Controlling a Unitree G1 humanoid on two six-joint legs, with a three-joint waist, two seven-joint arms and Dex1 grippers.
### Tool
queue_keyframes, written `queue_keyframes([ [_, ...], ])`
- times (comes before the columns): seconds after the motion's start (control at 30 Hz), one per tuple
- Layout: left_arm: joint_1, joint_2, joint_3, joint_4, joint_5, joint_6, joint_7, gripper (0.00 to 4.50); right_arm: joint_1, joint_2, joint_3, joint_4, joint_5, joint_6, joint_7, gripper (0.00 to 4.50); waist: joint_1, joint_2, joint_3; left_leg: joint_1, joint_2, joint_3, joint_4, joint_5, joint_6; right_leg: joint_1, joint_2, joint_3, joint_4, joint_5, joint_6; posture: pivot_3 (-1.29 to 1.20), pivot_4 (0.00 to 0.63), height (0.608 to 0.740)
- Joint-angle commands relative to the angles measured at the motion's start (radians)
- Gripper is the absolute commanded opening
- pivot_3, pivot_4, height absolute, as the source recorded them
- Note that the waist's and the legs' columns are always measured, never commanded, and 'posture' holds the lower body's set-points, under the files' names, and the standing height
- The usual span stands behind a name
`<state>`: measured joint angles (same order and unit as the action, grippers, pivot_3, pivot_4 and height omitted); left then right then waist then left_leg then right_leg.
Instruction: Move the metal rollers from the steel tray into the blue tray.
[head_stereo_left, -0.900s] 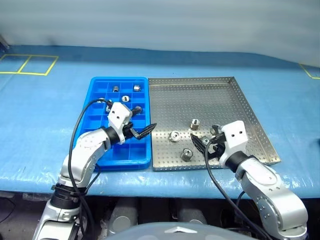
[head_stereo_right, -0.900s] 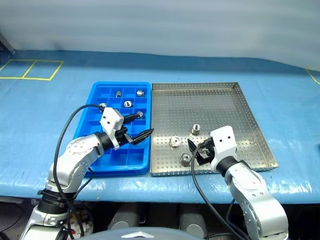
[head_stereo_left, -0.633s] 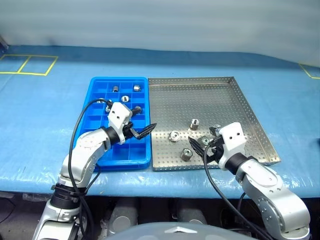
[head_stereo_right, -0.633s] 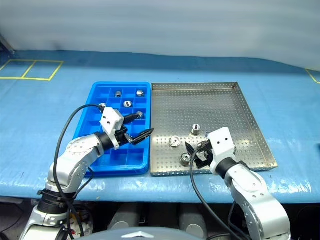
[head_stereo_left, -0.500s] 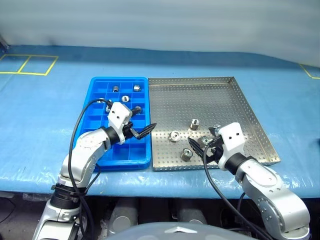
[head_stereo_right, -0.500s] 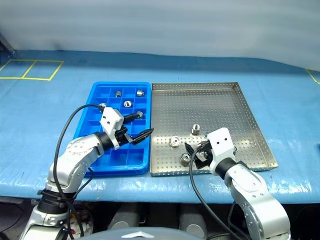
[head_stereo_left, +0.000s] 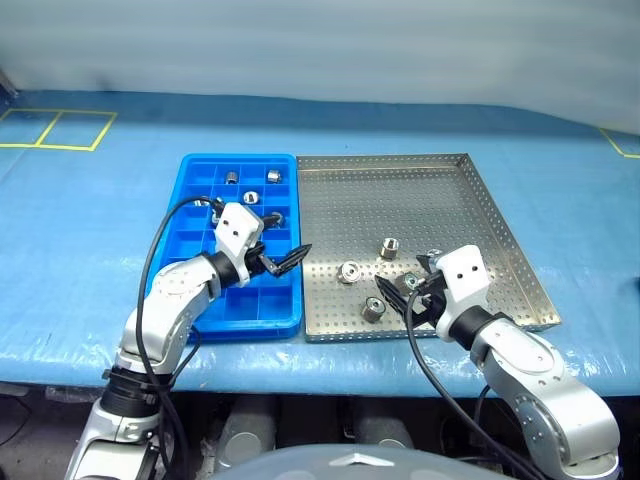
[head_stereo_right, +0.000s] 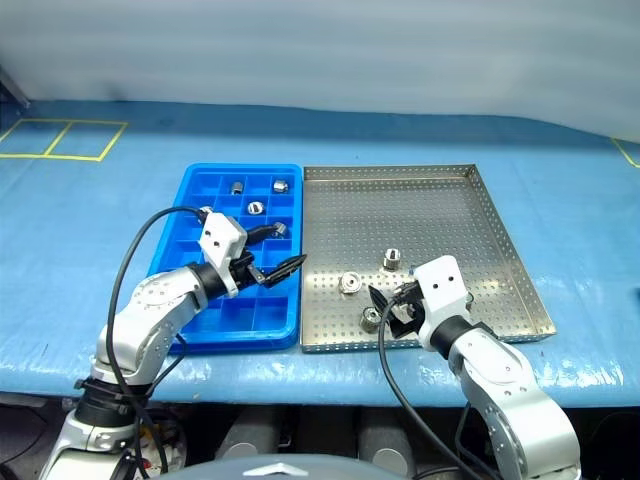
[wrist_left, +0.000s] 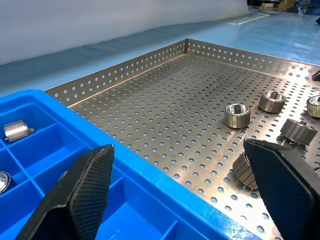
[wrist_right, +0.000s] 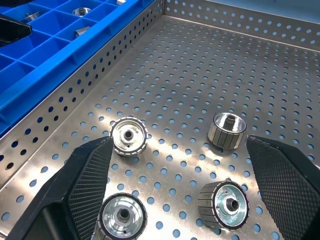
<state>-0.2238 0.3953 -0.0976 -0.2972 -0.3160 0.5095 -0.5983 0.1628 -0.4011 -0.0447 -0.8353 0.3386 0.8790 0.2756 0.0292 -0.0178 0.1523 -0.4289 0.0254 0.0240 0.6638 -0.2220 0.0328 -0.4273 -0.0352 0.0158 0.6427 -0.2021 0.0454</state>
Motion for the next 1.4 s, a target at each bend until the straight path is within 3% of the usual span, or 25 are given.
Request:
queue_keyframes([
  [0.03,-0.015,0.006,0.006,-0.038,0.004,-0.027,-0.003,4.50,-0.003,-0.002,0.000,-0.046,0.003,-0.017,-0.005,4.46,0.000,0.000,0.000,0.000,0.000,0.000,0.000,0.000,0.000,0.000,0.000,0.000,0.000,0.000,0.000,0.08,0.150,0.740],
  [0.93,-0.017,0.018,-0.001,-0.037,-0.008,-0.010,-0.034,4.50,0.007,0.009,-0.012,-0.068,0.020,-0.003,-0.019,4.46,0.000,0.000,0.000,0.000,0.000,0.000,0.000,0.000,0.000,0.000,0.000,0.000,0.000,0.000,0.000,0.07,0.150,0.740],
  [1.2,-0.123,0.047,0.013,-0.044,-0.082,0.022,-0.125,4.50,0.027,0.022,-0.022,-0.092,0.031,0.010,-0.045,4.46,-0.002,0.000,0.000,0.000,0.000,0.000,0.000,0.000,0.000,0.000,0.000,0.000,0.000,0.000,0.000,0.05,0.150,0.740],
  [1.4,-0.265,0.076,-0.088,0.048,-0.047,0.026,-0.243,4.50,0.060,0.047,-0.010,-0.113,0.030,0.009,-0.077,4.46,-0.003,0.000,0.000,0.000,0.000,0.000,0.000,0.000,0.000,0.000,0.000,0.000,0.000,0.000,0.000,0.02,0.150,0.740],
])
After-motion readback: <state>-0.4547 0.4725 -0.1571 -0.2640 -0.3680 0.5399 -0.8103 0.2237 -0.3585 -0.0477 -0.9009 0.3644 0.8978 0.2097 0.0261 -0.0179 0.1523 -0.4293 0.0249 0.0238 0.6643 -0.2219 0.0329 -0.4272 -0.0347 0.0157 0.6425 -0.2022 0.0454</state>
